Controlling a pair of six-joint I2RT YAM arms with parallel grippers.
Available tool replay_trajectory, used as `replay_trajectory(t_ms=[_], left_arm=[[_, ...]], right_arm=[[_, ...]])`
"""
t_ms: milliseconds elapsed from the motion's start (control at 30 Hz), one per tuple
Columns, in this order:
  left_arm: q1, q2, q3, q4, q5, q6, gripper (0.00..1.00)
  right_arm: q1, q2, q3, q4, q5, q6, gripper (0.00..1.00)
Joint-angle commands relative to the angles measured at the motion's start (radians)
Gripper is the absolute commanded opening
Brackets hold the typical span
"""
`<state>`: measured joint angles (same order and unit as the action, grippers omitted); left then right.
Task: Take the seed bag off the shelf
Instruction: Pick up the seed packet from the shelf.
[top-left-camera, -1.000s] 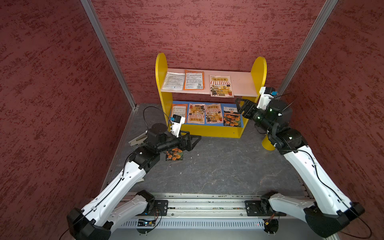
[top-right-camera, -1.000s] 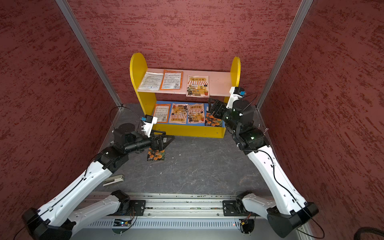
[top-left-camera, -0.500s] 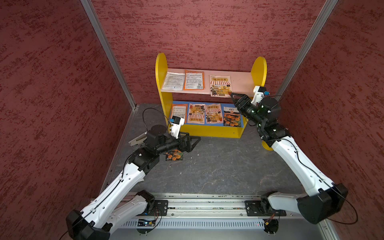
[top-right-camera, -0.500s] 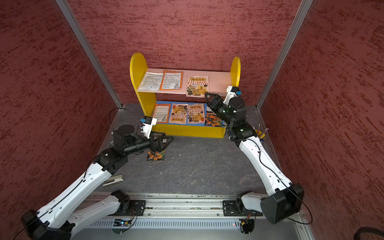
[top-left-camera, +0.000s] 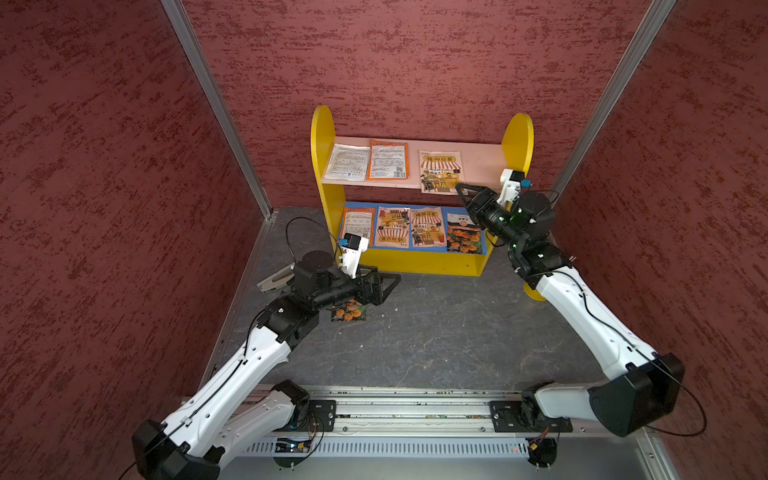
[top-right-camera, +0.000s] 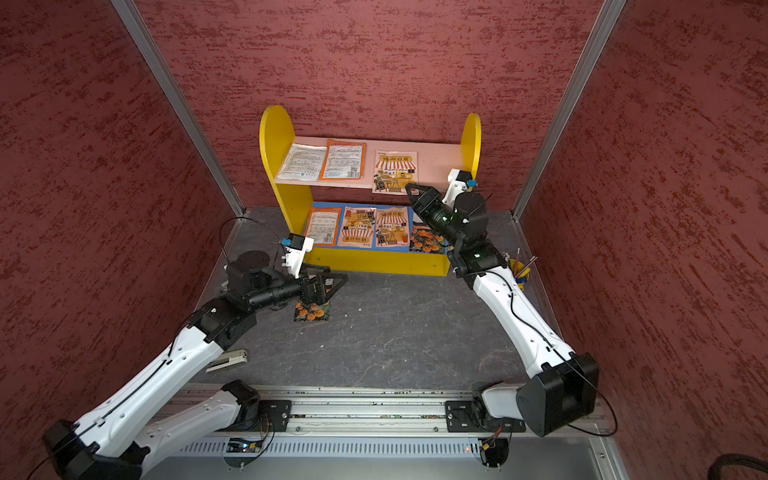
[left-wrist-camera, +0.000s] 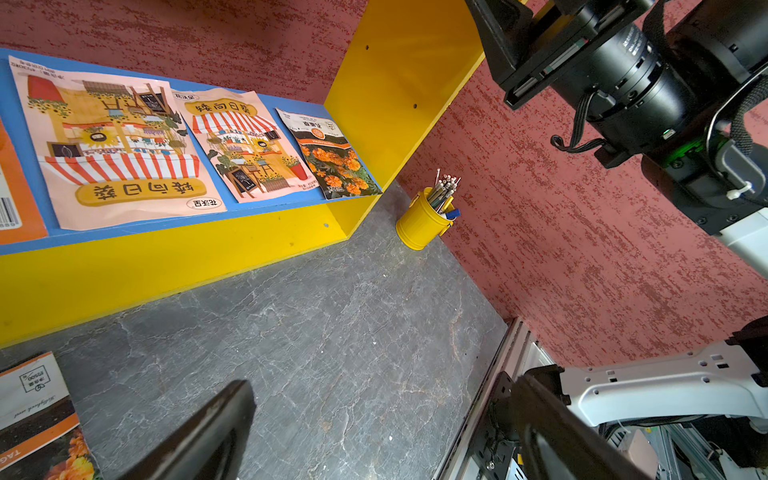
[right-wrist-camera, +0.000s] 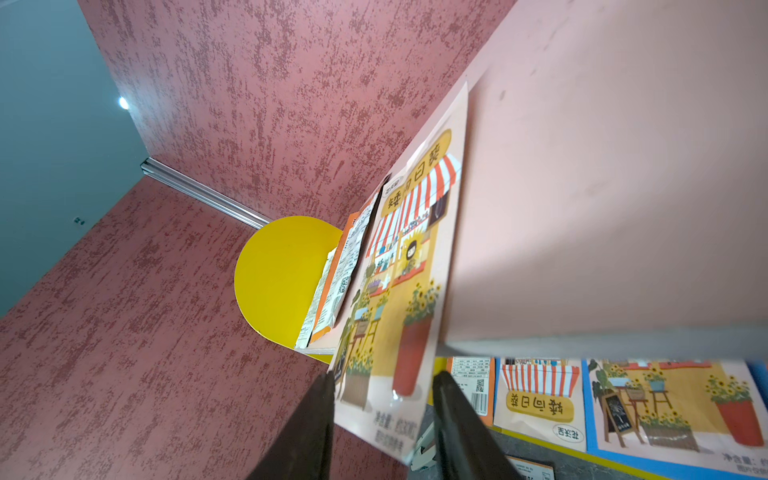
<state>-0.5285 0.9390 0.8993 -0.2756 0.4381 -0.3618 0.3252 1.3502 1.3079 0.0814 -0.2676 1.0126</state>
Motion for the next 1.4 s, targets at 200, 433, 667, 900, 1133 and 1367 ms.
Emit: replay_trajectory(t_ms=[200, 433, 667, 900, 1133, 1367], left_arm=[[-0.006, -0.009, 0.000, 0.004, -0.013, 0.002, 1.00], [0.002, -0.016, 0.009, 0.079, 0.014, -0.080, 1.00], [0.008, 0.013, -0.025, 0.337, 0.071, -0.239, 1.00], [0.013, 0.103, -0.020, 0.631, 0.106, -0.394, 1.00], [0.017, 0.231, 0.031, 0.830, 0.103, -0.471, 1.00], [0.009, 0.379, 0.126, 0.984, 0.110, -0.530, 0.96]], right_arm=[[-0.016, 0.032, 0.023, 0.057, -0.015, 0.019, 0.30], [-0.026, 0.020, 0.011, 0.078, -0.017, 0.013, 0.10], [-0.035, -0.030, -0.038, 0.122, -0.042, -0.008, 0.00], [-0.035, -0.126, -0.136, 0.191, -0.118, -0.021, 0.00], [-0.031, -0.211, -0.265, 0.335, -0.188, 0.044, 0.00], [-0.013, -0.235, -0.313, 0.369, -0.213, 0.059, 0.00]])
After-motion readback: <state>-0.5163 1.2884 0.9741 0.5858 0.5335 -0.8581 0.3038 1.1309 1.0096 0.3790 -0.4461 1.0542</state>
